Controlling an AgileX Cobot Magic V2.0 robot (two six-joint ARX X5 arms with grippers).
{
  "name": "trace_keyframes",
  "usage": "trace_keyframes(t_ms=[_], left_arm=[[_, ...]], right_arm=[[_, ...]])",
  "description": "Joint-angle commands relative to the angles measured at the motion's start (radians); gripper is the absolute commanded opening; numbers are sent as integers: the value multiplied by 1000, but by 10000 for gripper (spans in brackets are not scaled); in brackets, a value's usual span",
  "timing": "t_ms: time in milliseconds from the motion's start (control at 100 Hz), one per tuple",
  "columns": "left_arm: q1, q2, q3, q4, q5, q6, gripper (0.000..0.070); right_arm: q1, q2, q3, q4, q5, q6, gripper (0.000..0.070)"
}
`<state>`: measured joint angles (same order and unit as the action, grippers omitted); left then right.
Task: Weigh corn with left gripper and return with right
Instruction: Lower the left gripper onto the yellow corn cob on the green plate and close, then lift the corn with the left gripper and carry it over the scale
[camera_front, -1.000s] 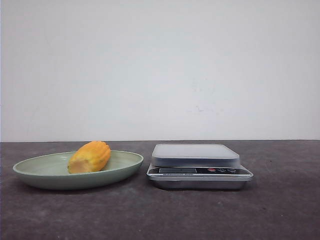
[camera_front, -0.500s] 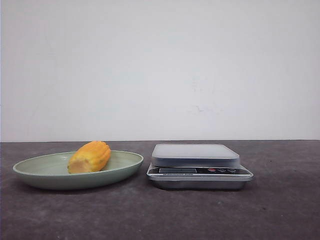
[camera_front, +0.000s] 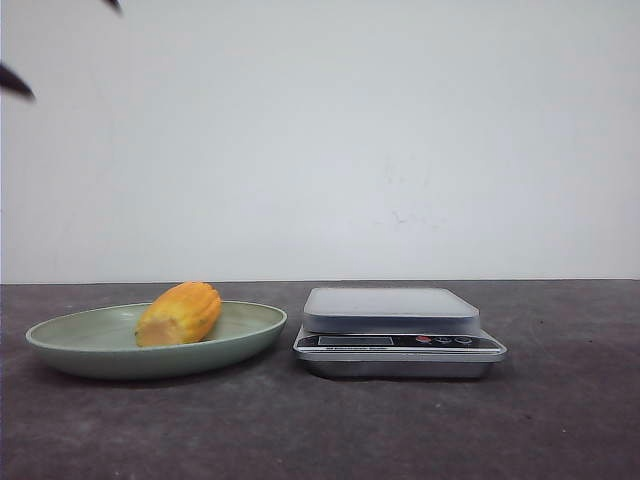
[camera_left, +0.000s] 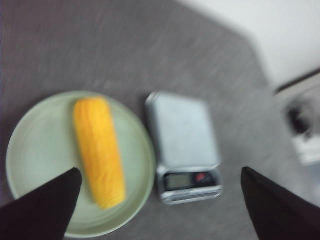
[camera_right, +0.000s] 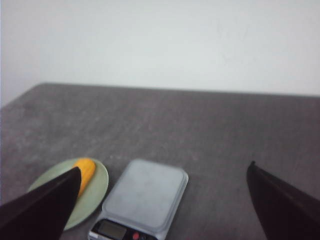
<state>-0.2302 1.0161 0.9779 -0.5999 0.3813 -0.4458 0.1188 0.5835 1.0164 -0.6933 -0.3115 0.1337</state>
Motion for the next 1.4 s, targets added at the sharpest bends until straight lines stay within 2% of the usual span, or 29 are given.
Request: trace_keyframes(t_ms=[0,90,450,580,640,720,820,830,990,1200,1390], left_arm=[[-43,69,11,17,-69,43,628],[-80,172,13,42,-124,42,628],[-107,550,100,99,-124,42,626],[-130,656,162,92,-151,54,614],[-141,697,190,79,-178,68,531],[-153,735,213,68,-203,69,358],[-163,755,220,70,-202,69,15],[-164,756,220,71,-203,69,0],[-165,757,220,68,-202,68,10],[-172,696,269,18,-135,103,10],[-198,593,410,28,-79,85,10]], right_arm=[[3,14,-5,6,-3,-1,672],[3,24,-26,2,-3,8,673],[3,22,-34,-27,-3,18,672],[3,22,-34,-54,-3,19,672],[3,22,-34,-65,-3,19,672],[3,22,-34,-84,-3,20,672],[3,21,-34,-119,-3,20,672],[3,21,-34,-123,-3,20,672],[3,21,-34,-190,-3,19,672],[3,13,-34,-213,-3,21,672],[3,-8,-34,-196,-3,47,672]])
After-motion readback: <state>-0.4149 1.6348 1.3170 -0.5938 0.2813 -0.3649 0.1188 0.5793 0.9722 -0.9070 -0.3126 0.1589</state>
